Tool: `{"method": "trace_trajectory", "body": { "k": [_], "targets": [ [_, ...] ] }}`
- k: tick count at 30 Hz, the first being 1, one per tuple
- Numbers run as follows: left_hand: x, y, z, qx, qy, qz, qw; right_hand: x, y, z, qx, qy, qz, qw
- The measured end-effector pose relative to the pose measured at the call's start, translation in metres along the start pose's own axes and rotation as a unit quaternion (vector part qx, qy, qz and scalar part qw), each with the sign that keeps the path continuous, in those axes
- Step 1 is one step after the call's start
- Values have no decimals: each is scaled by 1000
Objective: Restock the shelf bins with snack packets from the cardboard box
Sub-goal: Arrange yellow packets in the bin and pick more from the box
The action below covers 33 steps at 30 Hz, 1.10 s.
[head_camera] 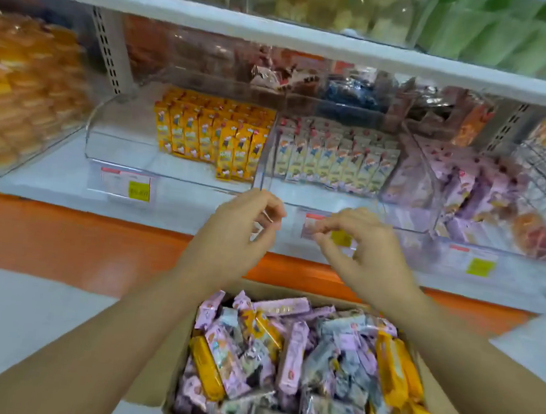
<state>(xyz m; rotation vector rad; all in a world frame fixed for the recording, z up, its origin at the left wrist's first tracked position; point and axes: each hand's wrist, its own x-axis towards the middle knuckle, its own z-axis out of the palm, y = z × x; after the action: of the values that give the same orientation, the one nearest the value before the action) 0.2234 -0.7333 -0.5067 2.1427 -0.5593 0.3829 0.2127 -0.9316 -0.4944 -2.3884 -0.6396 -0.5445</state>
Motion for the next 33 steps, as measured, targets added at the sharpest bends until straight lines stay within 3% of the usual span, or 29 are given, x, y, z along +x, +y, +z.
{"method": "trace_trajectory", "body": {
  "k": [2,6,10,13,16,22,28,33],
  "targets": [
    [-24,2,27,4,-49,-11,999,-39,7,-6,11,-24,41,999],
    [-66,-2,78,-19,-150,-110,982,-102,34,-8,-20,-93,160,983],
    [-95,-8,117,33,-264,-197,943,-146,59,-14,-90,-196,281,935],
    [-108,-11,132,90,-320,-208,920,-165,73,-19,-182,-295,314,884],
    [-113,-10,136,99,-339,-215,910,-176,87,-11,-209,-344,330,854],
    [-112,-3,140,112,-345,-213,907,-200,105,-2,-202,-359,312,856],
    [-98,13,163,157,-300,-190,921,-204,114,-10,-84,-315,343,881],
    [-84,32,207,89,-375,-157,909,-203,126,-26,-86,-375,278,880]
  ]
}}
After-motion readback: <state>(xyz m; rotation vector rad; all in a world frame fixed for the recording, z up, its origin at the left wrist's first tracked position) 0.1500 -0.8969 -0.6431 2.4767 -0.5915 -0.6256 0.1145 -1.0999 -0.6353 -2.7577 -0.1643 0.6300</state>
